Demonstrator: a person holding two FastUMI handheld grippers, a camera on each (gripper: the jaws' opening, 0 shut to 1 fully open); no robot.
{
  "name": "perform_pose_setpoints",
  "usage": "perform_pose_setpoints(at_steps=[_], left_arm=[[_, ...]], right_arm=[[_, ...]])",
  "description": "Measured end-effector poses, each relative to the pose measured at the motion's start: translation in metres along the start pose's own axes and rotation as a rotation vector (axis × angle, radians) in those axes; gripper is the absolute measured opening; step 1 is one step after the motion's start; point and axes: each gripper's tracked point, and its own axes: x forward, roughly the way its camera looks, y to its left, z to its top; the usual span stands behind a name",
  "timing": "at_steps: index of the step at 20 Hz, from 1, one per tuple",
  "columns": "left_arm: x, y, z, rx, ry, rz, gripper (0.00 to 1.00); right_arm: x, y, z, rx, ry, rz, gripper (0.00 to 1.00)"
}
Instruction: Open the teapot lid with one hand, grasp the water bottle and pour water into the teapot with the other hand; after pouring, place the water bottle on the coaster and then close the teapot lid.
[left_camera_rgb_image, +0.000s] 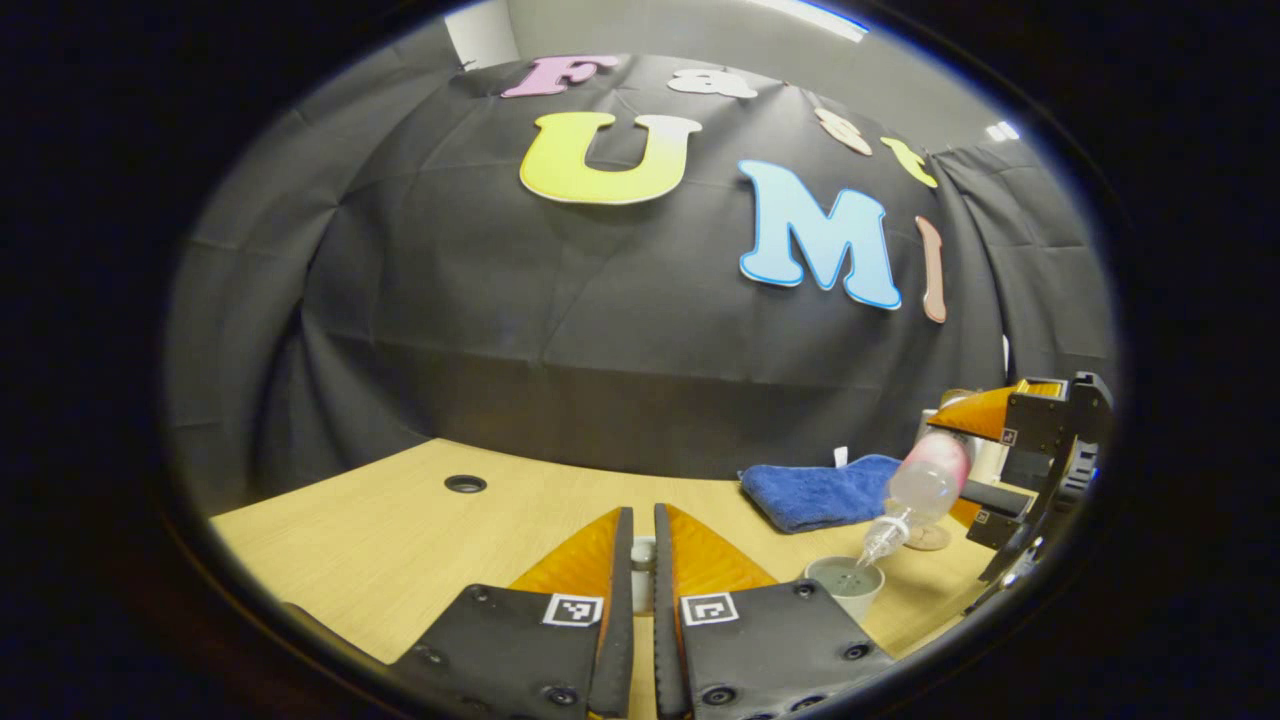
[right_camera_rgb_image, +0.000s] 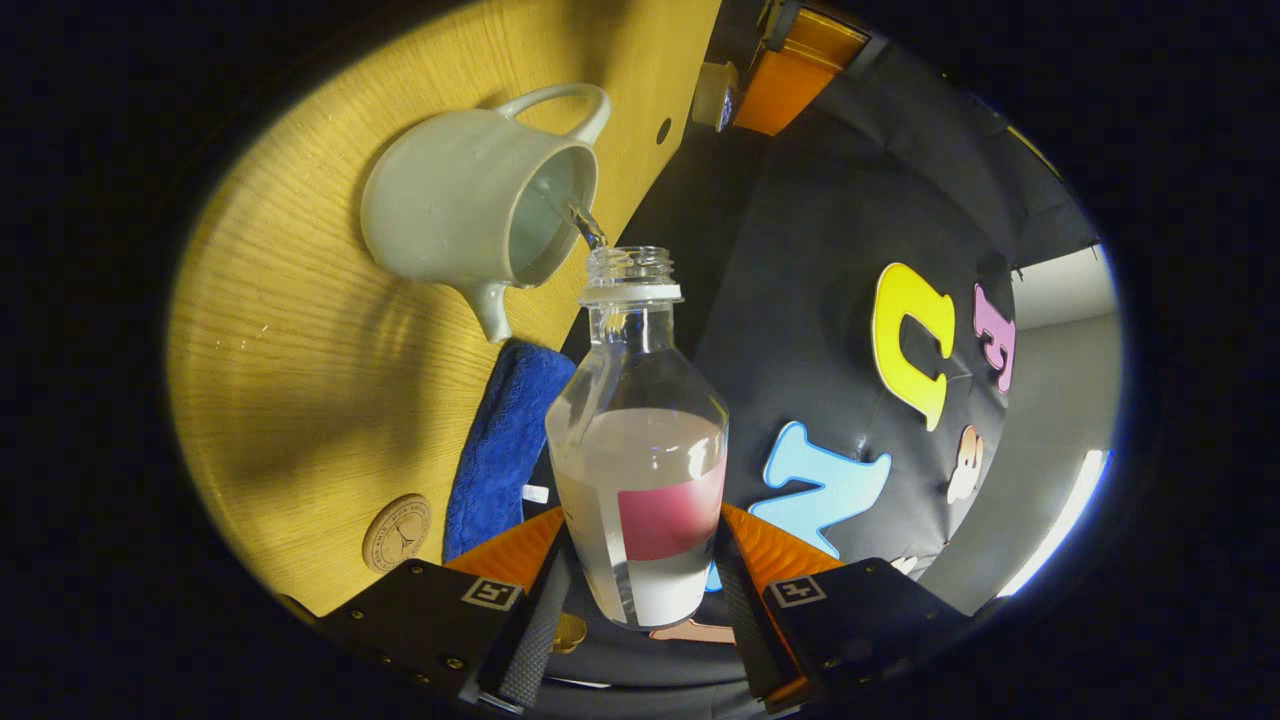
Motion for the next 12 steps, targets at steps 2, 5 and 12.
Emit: perform_pose_setpoints(at_steps=[2,5,12], left_arm=[[0.001,0.002,0.0,-0.01,-0.001,0.005,0.14],[0.0,0.007,-0.001,-0.032,-0.002,0.009,0.15],[0.001,0.024,-0.003,-0.085,-0.002,0.036,0.14]], right_arm=[[0.002,-0.004,-0.001,-0.019,-0.004,-0.008,0.74],[0.003,-0.005,0.001,-0.037,-0.013,-0.014,0.75],[0.006,-0.013,0.0,-0.091,-0.028,-0.033,0.75]])
